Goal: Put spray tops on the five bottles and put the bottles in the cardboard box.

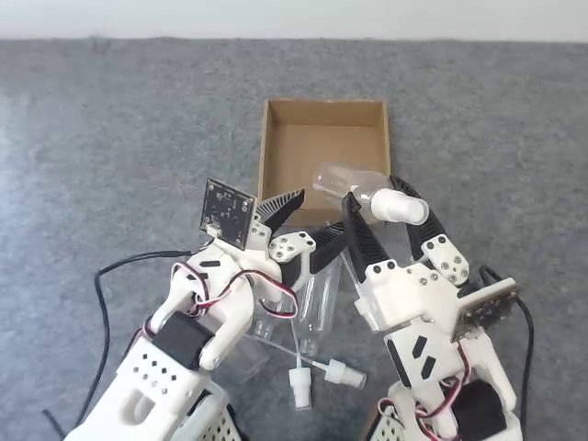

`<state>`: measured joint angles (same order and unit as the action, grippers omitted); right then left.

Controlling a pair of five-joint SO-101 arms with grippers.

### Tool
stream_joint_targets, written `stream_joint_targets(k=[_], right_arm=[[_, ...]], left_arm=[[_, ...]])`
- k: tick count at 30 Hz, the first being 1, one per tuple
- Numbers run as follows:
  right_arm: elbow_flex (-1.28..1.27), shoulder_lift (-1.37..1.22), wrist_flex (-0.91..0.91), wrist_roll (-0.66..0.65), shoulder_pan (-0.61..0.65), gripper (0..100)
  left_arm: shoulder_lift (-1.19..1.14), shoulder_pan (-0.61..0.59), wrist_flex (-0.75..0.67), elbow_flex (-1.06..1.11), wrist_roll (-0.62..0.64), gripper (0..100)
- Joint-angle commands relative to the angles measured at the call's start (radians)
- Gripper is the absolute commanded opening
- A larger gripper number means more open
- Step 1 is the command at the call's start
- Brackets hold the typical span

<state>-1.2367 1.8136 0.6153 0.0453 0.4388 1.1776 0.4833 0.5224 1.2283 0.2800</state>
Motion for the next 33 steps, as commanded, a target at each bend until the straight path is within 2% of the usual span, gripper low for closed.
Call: stream_joint_targets(k=[1, 5, 14, 19, 24, 33], right_arm=[[0.025, -0.01, 0.004, -0.017, -0.067, 0.6], [-0.003, -0.01, -0.001, -0.017, -0.081, 0.6], [-0.041, -0.01, 0.005, -0.018, -0.085, 0.6], [-0.029, -0.012, -0.002, -0.018, -0.084, 0.6], [0.043, -0.101, -0.002, -0.071, -0.079, 0.6], [0.264, -0.55, -0.111, -0.083, -0.081, 0.6]], left_arm=[[0.02, -0.017, 0.006, -0.016, -0.021, 29], [0.021, -0.114, 0.051, -0.016, -0.103, 29], [0.021, -0.488, 0.074, -0.007, -0.106, 27], [0.021, -0.664, -0.008, 0.036, -0.106, 20], [0.021, -0.718, -0.097, 0.094, -0.106, 19], [0.021, -0.72, -0.106, 0.105, -0.106, 19]])
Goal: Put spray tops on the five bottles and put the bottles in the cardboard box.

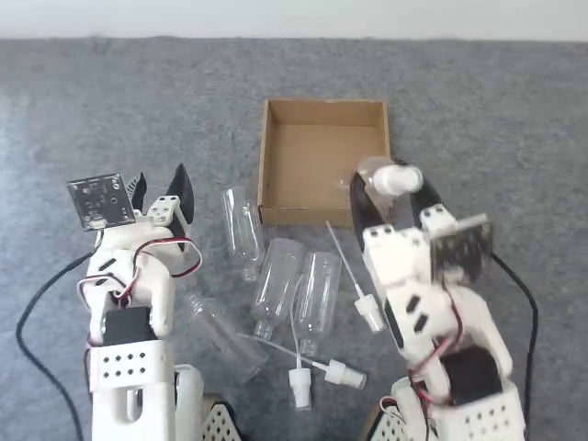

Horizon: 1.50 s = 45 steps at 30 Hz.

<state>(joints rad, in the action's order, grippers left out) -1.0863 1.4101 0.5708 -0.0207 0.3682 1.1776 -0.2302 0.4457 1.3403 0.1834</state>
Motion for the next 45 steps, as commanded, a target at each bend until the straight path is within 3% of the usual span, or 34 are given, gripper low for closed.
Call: stream_joint_targets(k=[1, 10, 16, 40, 45], right_arm=[[0.135, -0.188, -0.082, -0.017, -0.008, 0.6], [0.333, -0.544, -0.17, -0.023, -0.005, 0.6], [0.502, -0.794, -0.163, -0.124, 0.027, 0.6], [1.056, -1.463, -0.176, -0.12, 0.087, 0.7], [1.152, -1.555, -0.176, -0.011, 0.087, 0.8]], left_arm=[[0.021, -0.006, -0.029, -0.007, -0.009, 19], [0.021, -0.008, -0.029, -0.007, -0.011, 19], [0.021, -0.008, -0.029, -0.007, -0.012, 19], [0.021, -0.049, -0.032, -0.008, -0.009, 19], [0.021, -0.049, -0.032, -0.007, -0.009, 19]])
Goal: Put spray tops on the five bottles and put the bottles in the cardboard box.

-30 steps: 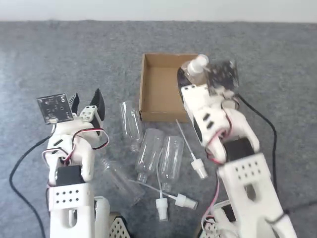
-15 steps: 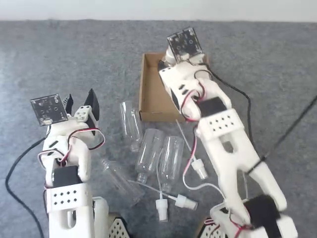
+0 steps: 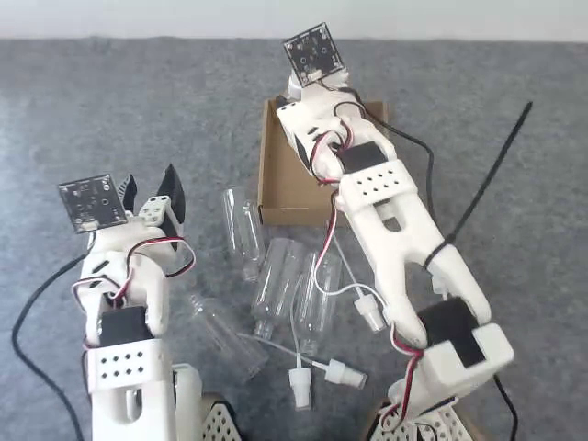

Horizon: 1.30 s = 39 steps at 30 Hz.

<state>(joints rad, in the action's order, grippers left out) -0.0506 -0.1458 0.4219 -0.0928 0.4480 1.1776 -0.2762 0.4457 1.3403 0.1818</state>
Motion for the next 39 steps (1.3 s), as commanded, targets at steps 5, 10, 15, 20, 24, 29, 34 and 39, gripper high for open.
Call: stream_joint_targets(k=[5, 10, 15, 20, 24, 29, 34, 39], right_arm=[[0.203, -0.102, -0.027, 0.086, 0.004, 0.9], [0.288, -0.199, -0.027, 0.086, 0.001, 0.8], [0.338, -0.263, -0.027, 0.087, 0.001, 0.7], [0.353, -0.298, -0.028, 0.087, 0.004, 0.7], [0.35, -0.326, -0.091, 0.087, 0.001, 0.7], [0.35, -0.375, -0.137, 0.087, -0.001, 0.7], [0.35, -0.392, -0.131, 0.087, -0.001, 0.7], [0.348, -0.395, -0.128, 0.086, 0.001, 1.0]], left_arm=[[0.021, -0.003, -0.032, -0.007, -0.009, 19], [0.021, -0.005, -0.032, -0.007, -0.009, 19], [0.021, -0.005, -0.032, -0.007, -0.009, 19], [0.021, -0.005, -0.032, -0.008, -0.009, 19], [0.021, -0.005, -0.032, -0.008, -0.009, 19], [0.021, -0.005, -0.032, -0.008, -0.009, 19], [0.021, -0.006, -0.032, -0.008, -0.009, 19], [0.021, -0.006, -0.032, -0.008, -0.009, 19]])
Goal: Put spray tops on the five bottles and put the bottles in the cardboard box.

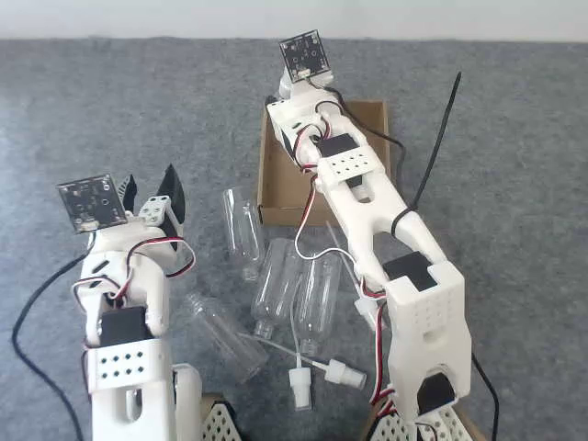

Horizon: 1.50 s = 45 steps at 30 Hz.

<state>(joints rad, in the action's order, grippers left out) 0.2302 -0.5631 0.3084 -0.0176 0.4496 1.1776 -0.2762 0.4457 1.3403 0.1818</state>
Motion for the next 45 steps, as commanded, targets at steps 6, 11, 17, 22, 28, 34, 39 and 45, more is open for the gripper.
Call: stream_joint_targets(k=[6, 11, 17, 22, 28, 34, 39, 45], right_arm=[[0.071, 0.001, -0.013, 0.009, -0.001, 1.1], [0.072, -0.025, 0.015, 0.009, -0.001, 9.1], [0.112, -0.028, 0.097, 0.009, 0.004, 12.4], [0.117, -0.022, 0.105, 0.009, 0.005, 14.7], [0.117, -0.024, 0.139, 0.009, 0.018, 32.2], [0.117, -0.022, 0.145, 0.009, 0.027, 31.9], [0.117, -0.022, 0.145, 0.009, 0.027, 31.9], [0.115, 0.002, 0.154, 0.009, 0.028, 31.8]], left_arm=[[0.021, -0.006, -0.032, -0.008, -0.009, 19], [0.021, -0.006, -0.032, -0.008, -0.009, 19], [0.021, -0.006, -0.032, -0.008, -0.009, 19], [0.021, -0.006, -0.032, -0.008, -0.009, 19], [0.021, -0.005, -0.032, -0.008, -0.009, 19], [0.021, -0.005, -0.032, -0.008, -0.009, 19], [0.021, -0.005, -0.032, -0.008, -0.009, 19], [0.021, -0.005, -0.032, -0.008, -0.009, 19]])
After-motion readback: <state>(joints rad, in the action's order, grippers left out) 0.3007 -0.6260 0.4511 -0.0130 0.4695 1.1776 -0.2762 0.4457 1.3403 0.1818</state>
